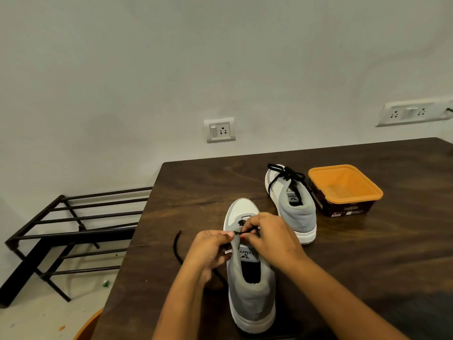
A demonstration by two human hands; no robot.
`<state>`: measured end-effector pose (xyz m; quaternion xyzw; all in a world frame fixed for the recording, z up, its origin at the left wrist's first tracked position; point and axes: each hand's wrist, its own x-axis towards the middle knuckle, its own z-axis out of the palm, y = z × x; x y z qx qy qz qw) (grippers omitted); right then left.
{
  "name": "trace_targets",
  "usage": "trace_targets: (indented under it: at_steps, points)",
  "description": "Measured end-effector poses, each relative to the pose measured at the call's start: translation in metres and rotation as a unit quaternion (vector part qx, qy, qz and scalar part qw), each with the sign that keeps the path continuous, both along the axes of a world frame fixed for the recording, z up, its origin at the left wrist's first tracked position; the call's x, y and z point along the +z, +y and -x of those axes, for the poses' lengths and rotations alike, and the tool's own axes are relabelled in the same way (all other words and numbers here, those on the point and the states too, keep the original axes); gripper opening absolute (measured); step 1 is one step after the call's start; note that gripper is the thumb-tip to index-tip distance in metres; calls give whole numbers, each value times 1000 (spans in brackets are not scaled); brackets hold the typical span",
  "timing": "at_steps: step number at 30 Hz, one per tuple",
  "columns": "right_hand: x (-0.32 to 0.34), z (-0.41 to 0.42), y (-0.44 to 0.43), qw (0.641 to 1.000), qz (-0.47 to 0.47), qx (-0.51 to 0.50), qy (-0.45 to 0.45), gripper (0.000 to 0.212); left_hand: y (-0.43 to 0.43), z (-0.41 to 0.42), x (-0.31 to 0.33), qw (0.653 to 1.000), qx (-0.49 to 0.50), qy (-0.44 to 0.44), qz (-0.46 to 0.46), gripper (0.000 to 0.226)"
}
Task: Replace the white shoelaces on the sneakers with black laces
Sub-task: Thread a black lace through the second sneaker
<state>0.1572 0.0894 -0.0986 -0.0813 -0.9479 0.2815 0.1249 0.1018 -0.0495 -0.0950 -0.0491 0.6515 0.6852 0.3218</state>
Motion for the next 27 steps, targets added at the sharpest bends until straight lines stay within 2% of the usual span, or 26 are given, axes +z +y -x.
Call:
trace_targets:
  at_steps: [6, 11, 19, 27]
  points:
    - [5, -1, 2, 999, -40, 3, -25, 6, 0, 0, 0, 1000, 2, 3, 1, 14]
    - [5, -3, -2, 996, -73, 18, -37, 12, -1, 1, -2, 1000, -2, 7, 5, 12]
    - [-3, -2, -5, 996, -79, 11, -27, 11, -3, 3, -9, 999, -15, 34, 4, 20]
    - [-7, -2, -7, 998, -63, -3, -4, 13, 6, -1, -20, 997, 14, 74, 29, 14]
